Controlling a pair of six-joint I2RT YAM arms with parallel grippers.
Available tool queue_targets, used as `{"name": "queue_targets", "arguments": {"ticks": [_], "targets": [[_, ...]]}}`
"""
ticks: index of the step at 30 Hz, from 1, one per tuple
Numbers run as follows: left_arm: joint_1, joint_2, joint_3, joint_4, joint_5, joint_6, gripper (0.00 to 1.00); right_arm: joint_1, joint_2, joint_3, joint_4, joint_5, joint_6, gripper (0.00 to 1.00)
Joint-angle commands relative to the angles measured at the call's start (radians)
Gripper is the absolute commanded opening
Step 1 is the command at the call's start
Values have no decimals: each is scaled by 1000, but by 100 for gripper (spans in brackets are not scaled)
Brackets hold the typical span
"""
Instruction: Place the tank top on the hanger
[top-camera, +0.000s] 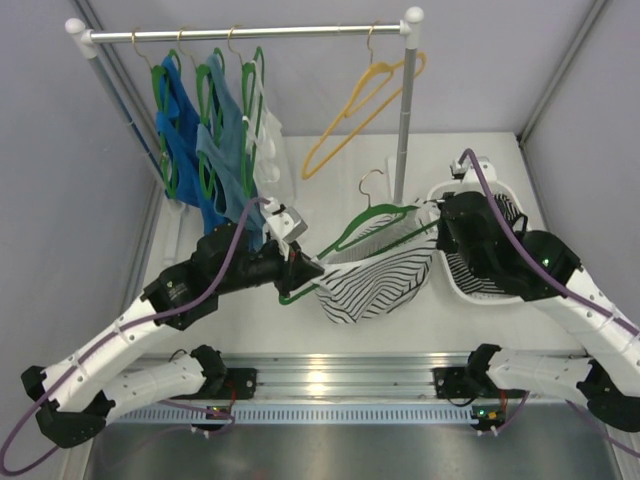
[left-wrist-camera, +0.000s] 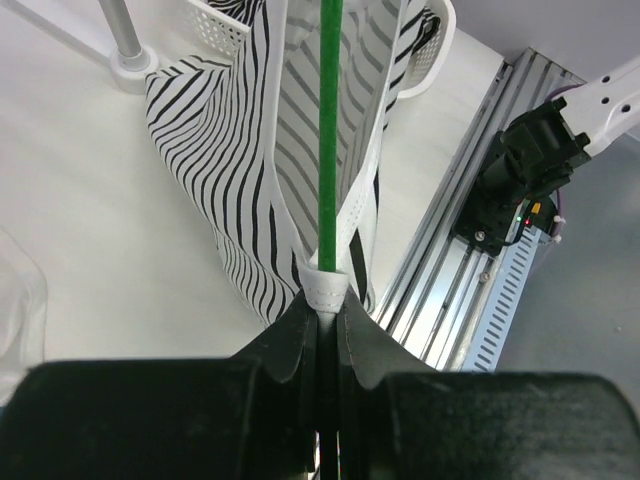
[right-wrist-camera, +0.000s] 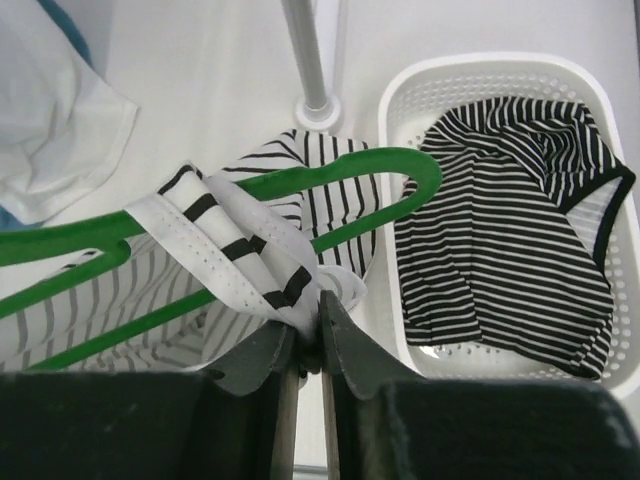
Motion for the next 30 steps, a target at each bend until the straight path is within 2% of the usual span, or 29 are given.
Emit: {"name": "queue_targets", "arguments": {"ticks": [1,2,4,5,9,13,20,30], "targets": [[0,-42,40,77,-6,-23,0,-12,-40,-1,88,-131,-74,13],[0,-44,40,75,-5,-23,0,-12,-39,6,91,-145,-86,22],[0,-42,39,57,-5,-23,0,-12,-39,17,117,-182,-103,32],[0,-45,37,51,-7,-24,0,-12,-39,28,126,-195,-121,41],[0,-71,13,21,-13,-53,0,-12,-22,91,140,-232,-147,57],[0,-116,-13,-31,-27,-87,0,-12,16,135,148,-231,-169,65],[0,-162,-36,-199,-100,-165,0,-21,110,194,189,-260,-187,63],[0,-262,-92,-298,-254,-313,0,-47,157,220,223,-307,-187,63]]}}
